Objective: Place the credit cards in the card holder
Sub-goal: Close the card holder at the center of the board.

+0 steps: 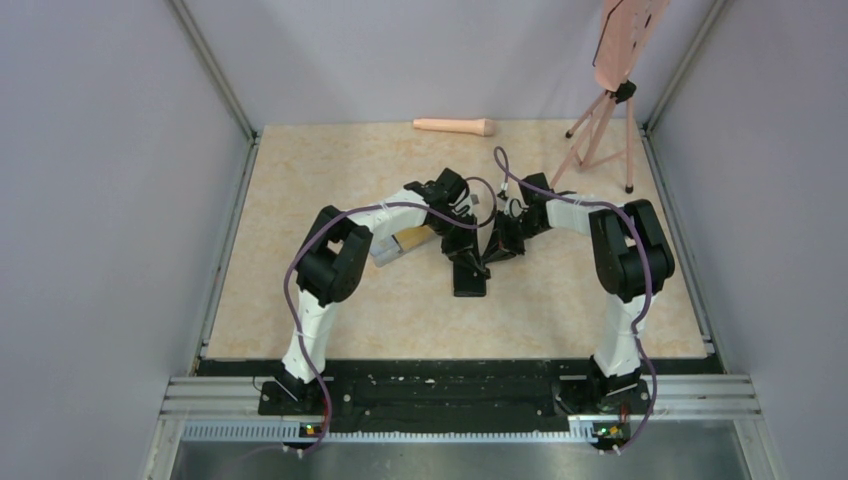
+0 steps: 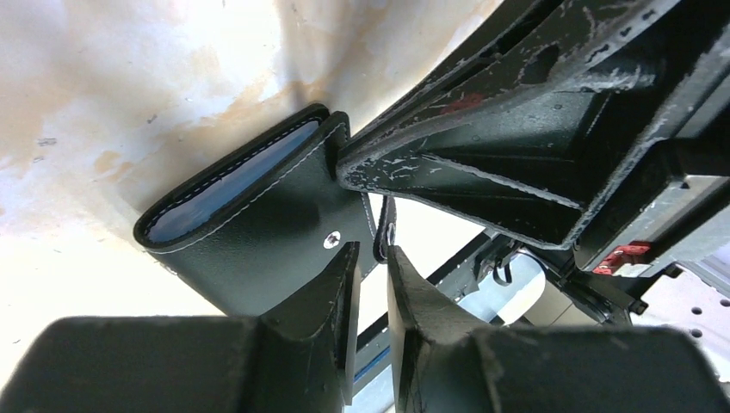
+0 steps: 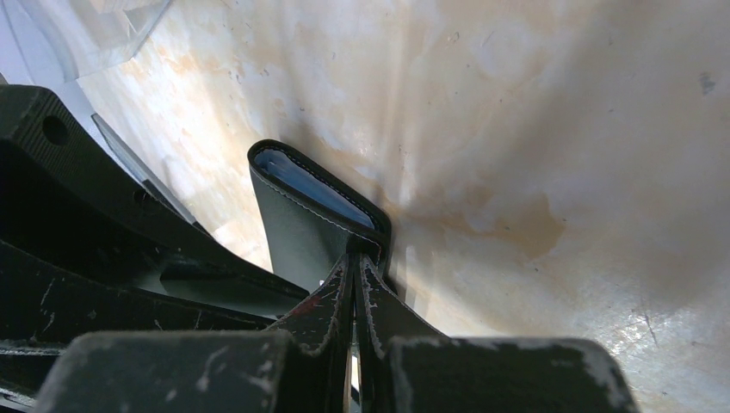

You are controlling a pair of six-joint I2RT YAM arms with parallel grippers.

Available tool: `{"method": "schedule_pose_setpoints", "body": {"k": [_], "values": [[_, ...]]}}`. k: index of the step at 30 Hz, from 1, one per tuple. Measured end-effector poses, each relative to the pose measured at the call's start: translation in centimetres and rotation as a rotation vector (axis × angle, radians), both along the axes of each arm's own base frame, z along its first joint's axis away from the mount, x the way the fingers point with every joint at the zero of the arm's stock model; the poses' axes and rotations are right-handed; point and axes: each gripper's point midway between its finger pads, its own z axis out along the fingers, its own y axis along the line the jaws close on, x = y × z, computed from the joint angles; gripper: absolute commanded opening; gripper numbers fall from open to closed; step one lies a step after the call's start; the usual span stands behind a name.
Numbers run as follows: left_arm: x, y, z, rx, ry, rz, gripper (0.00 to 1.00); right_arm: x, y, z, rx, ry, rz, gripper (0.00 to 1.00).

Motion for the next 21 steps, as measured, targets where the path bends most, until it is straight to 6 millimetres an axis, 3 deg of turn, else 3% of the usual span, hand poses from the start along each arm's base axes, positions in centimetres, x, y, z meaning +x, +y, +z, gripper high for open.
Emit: {"method": "schedule_pose_setpoints", "body": {"k": [3,7,21], "values": [[-0.02,-0.18,0.16,-0.013,0.002,-0.003,0.18,0.0,0.0,0.0,0.0,0.0,0.0,0.0],[-0.17,-0.31,0.34,-0.023,0.011,-0.006,0.0,0.0,0.0,0.0,0.0,0.0,0.0,0.0],[-0.03,-0.08,0.08,-0.008,-0.002,-0.007,0.0,0.0,-0.01,-0.01,0.0,0.0,0.0,0.0]]}}
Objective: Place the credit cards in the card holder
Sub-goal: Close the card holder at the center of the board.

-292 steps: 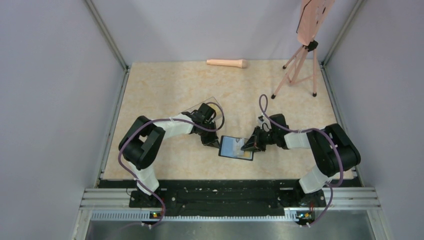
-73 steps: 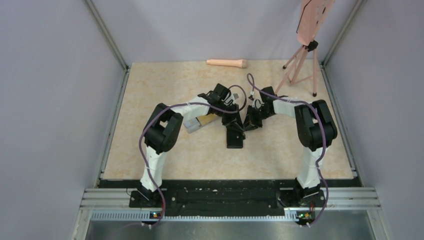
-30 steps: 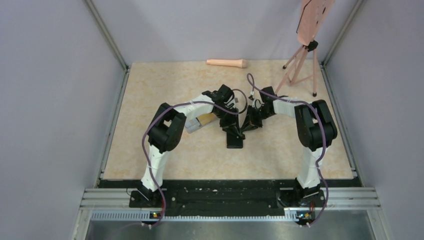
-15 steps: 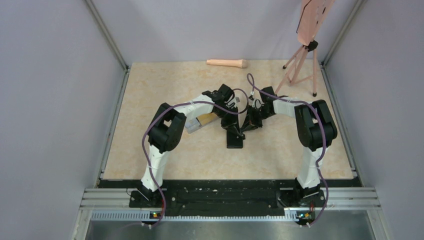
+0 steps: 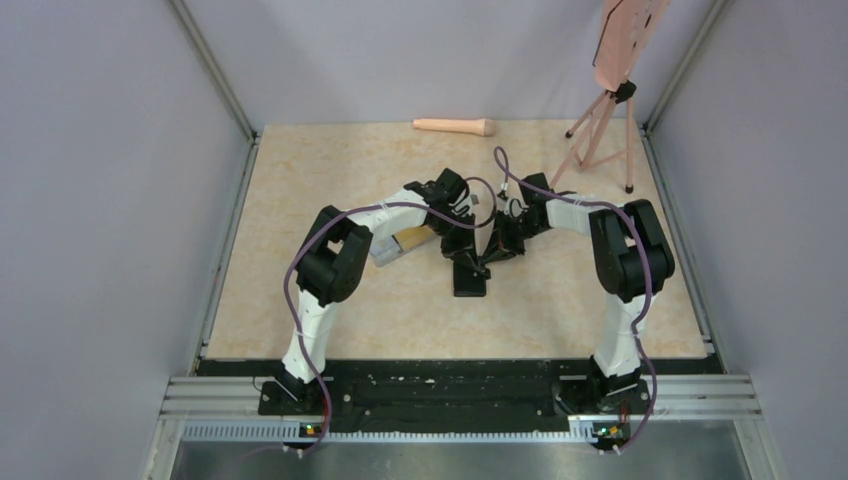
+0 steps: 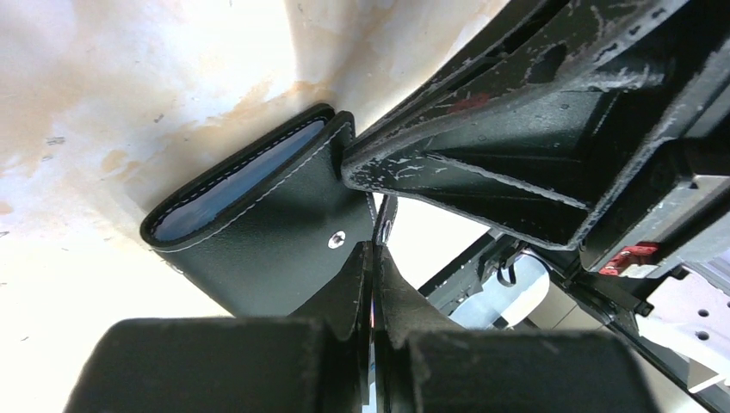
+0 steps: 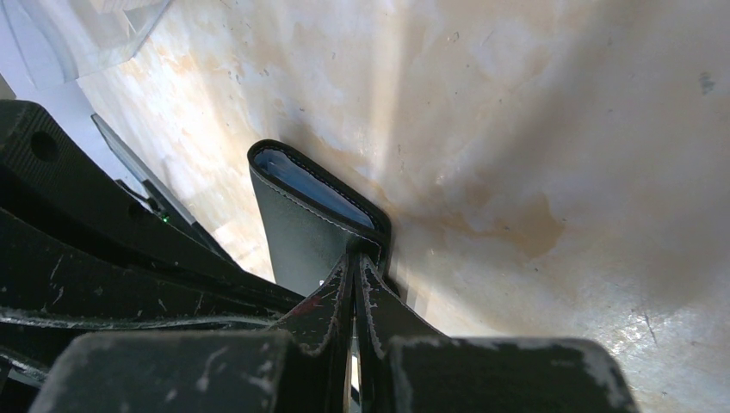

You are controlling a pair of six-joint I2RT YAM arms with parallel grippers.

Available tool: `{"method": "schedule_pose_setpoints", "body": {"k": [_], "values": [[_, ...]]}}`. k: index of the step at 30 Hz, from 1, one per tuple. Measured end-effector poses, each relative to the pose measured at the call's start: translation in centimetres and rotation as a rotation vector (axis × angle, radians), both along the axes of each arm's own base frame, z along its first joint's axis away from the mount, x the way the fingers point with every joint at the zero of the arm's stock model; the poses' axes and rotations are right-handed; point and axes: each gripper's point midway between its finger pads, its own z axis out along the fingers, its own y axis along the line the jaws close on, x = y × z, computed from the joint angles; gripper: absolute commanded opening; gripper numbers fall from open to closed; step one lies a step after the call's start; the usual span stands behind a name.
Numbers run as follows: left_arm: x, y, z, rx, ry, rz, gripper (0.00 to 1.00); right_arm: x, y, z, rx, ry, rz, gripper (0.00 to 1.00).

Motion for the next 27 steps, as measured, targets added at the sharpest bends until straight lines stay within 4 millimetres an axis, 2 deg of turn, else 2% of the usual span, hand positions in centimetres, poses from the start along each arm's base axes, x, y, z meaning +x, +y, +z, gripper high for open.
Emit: {"method": "schedule_pose_setpoints", "body": {"k": [27], "values": [[0.7,1.2,-1.1,0.084,-0.039,0.028,0.0,0.0,0.0,0.0,0.0,0.0,0.0,0.0]]}}
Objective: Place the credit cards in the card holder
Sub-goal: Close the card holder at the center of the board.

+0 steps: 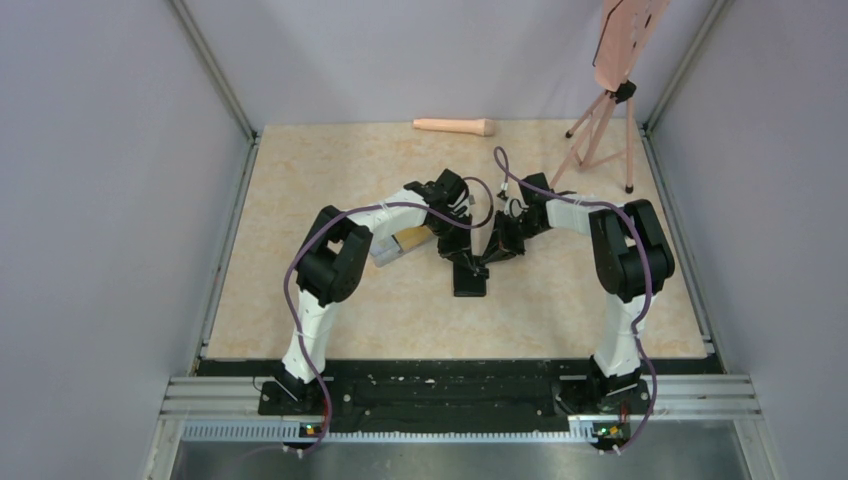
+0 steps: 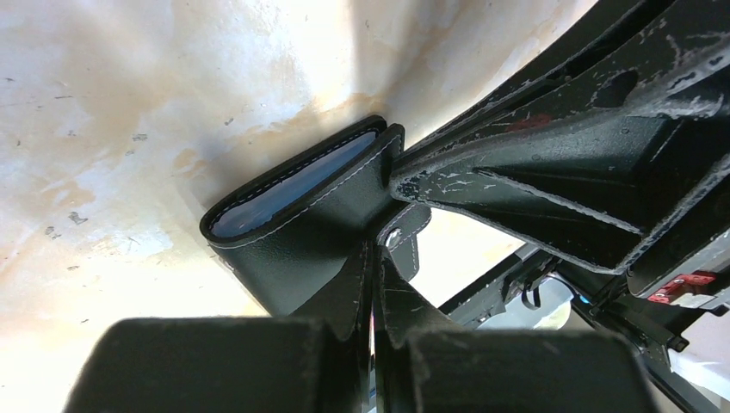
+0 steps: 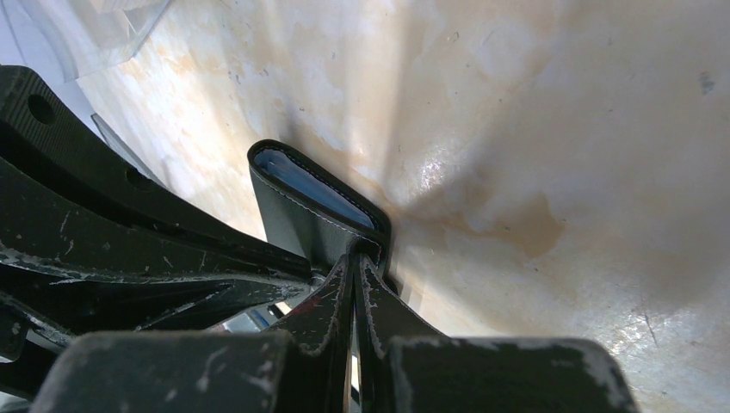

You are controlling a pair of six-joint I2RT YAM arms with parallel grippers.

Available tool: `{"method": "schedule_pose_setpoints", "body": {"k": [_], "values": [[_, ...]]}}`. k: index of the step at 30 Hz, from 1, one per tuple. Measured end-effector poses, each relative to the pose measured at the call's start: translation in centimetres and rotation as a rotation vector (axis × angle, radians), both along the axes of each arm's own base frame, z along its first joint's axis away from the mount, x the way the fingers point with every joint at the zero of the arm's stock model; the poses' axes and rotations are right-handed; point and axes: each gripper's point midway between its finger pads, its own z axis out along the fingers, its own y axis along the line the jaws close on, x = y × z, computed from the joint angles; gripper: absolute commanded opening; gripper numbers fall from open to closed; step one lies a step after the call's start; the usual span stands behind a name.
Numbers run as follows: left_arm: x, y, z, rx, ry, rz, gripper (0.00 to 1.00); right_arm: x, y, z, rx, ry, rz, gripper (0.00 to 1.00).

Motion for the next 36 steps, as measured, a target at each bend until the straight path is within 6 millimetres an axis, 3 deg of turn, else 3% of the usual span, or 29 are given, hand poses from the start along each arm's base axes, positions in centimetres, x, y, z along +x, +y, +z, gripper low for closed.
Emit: {"method": "schedule_pose_setpoints", "body": {"k": [25,36], "values": [[-0.3,0.8,-0.4,0.029,-0.014,-0.002,0.0,0.2,0.2,0.3,0.017,-0.011,0.004,0.0],[-0.5,1.0,-0.4,0.03,-0.011,-0.002,0.0,0.8,0.5,4.3,0.055,-0.116,0.006,0.0]]}}
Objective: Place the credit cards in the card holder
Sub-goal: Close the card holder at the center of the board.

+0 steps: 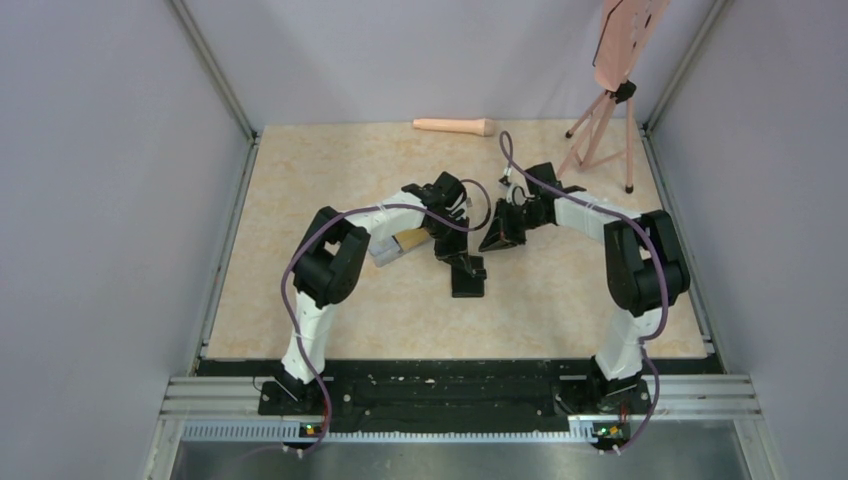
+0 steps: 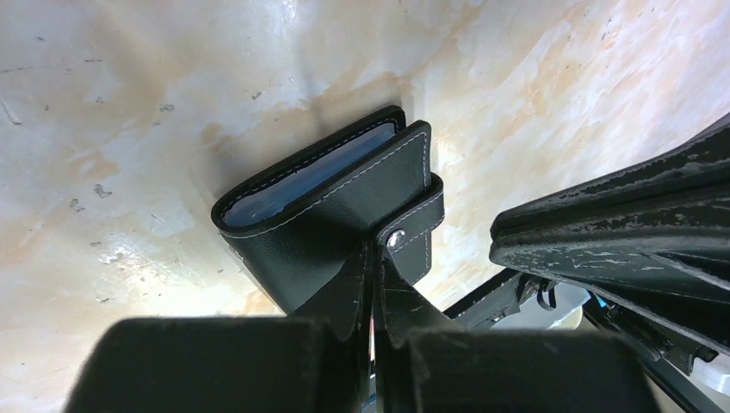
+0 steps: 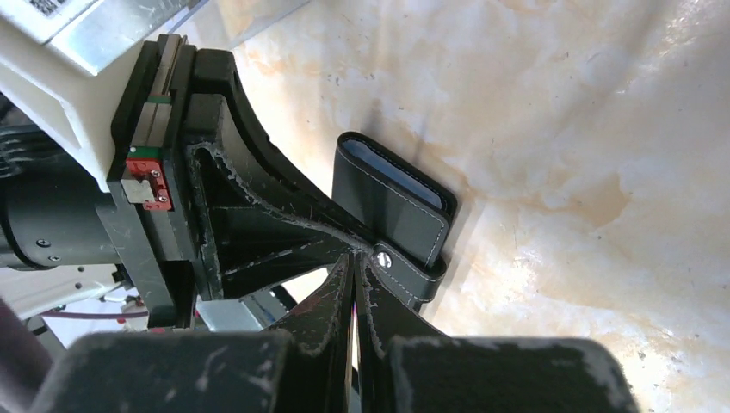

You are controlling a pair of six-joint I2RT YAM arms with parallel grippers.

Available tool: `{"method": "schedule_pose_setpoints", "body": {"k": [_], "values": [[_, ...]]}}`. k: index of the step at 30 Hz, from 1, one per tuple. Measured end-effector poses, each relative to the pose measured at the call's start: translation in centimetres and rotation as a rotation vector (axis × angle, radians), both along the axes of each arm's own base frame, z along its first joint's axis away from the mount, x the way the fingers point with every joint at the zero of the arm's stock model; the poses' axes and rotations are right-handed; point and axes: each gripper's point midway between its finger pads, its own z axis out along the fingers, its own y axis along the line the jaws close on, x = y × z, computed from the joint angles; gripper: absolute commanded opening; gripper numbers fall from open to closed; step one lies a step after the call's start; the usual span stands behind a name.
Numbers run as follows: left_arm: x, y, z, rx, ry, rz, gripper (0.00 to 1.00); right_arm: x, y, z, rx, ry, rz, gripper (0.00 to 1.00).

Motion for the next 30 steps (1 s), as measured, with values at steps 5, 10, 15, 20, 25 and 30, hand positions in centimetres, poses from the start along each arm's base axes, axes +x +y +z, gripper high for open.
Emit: {"method": "schedule_pose_setpoints", "body": {"k": [5,10,15,20,25,30], "values": [[0.0,0.0,0.3,-0.003,-0.003,0.0,0.0,-0.6,-0.2,-0.1,-0.001,0.004,0.004,0.0],[-0.2,0.2,0.6,-0.006,-0.008,0.001,0.0,-1.3,0.0,-0.3,-0.005,0.013,0.021,0.0],[-0.2,0.2,0.9,-0.01,-0.013,0.001,0.0,-1.9,0.7,-0.4,-0.008,0.009,0.05,0.0],[-0.5,0.4,0.6,-0.003,-0.004,0.001,0.0,-2.3,1.3,-0.5,-0.016,0.008,0.069,0.0],[-0.5,0.4,0.5,-0.002,-0.003,0.001,0.0,-2.6,1.3,-1.0,-0.034,0.007,0.08,0.0],[-0.5,0.4,0.5,-0.004,-0.004,0.001,0.0,-3.0,1.0,-1.9,-0.061,0.024,0.091,0.0]]}}
